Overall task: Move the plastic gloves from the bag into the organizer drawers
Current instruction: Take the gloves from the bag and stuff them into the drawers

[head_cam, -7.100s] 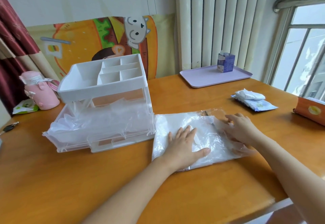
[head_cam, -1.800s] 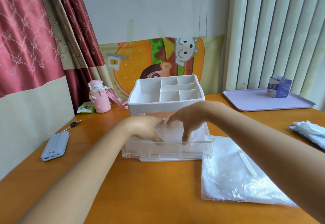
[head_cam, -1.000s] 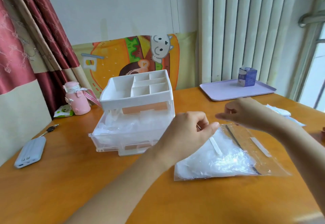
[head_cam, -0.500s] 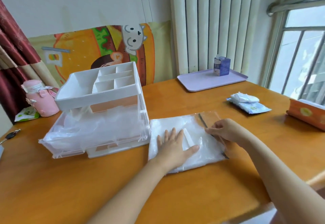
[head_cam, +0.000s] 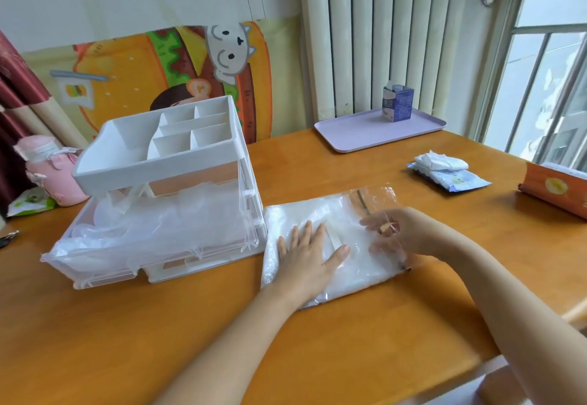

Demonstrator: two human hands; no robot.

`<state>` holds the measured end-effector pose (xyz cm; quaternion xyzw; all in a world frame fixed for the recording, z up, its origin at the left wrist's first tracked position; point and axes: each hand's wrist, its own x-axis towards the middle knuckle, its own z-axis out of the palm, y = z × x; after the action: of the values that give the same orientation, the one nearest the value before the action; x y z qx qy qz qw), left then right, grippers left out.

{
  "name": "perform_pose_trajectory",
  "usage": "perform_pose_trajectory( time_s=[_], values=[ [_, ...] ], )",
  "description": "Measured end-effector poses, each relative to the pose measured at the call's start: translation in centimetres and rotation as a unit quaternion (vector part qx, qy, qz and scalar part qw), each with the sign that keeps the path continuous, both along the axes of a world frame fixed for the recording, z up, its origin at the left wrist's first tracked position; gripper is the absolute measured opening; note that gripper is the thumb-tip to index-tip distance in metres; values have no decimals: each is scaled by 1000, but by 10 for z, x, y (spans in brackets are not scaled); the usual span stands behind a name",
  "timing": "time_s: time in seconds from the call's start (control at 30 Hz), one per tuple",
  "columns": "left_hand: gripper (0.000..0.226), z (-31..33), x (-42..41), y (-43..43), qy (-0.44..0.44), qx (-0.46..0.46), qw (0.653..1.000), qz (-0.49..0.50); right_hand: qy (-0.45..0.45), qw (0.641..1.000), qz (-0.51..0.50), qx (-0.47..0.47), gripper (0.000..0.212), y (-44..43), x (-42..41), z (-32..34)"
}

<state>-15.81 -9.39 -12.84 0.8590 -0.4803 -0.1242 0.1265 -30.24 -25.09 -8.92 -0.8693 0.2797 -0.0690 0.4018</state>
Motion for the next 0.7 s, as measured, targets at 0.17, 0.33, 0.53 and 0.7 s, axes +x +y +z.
perform_pose_trajectory(
  time_s=[0.17, 0.33, 0.53, 0.7],
  values=[
    [75, -1, 0, 0, 2, -19, 1000, 7, -79, 993, -80, 40, 15, -2, 1, -1],
    [76, 0, 0, 2, 16, -30, 999, 9, -139, 975, -159, 71, 3, -5, -3, 2],
    [77, 1, 0, 2, 16, -22, 999, 19, -305, 907, -229, 177, 14, -11, -8, 9],
    [76, 2, -1, 2, 21, -23, 999, 30, -467, 812, -279, 213, 16, -13, -10, 18]
  ],
)
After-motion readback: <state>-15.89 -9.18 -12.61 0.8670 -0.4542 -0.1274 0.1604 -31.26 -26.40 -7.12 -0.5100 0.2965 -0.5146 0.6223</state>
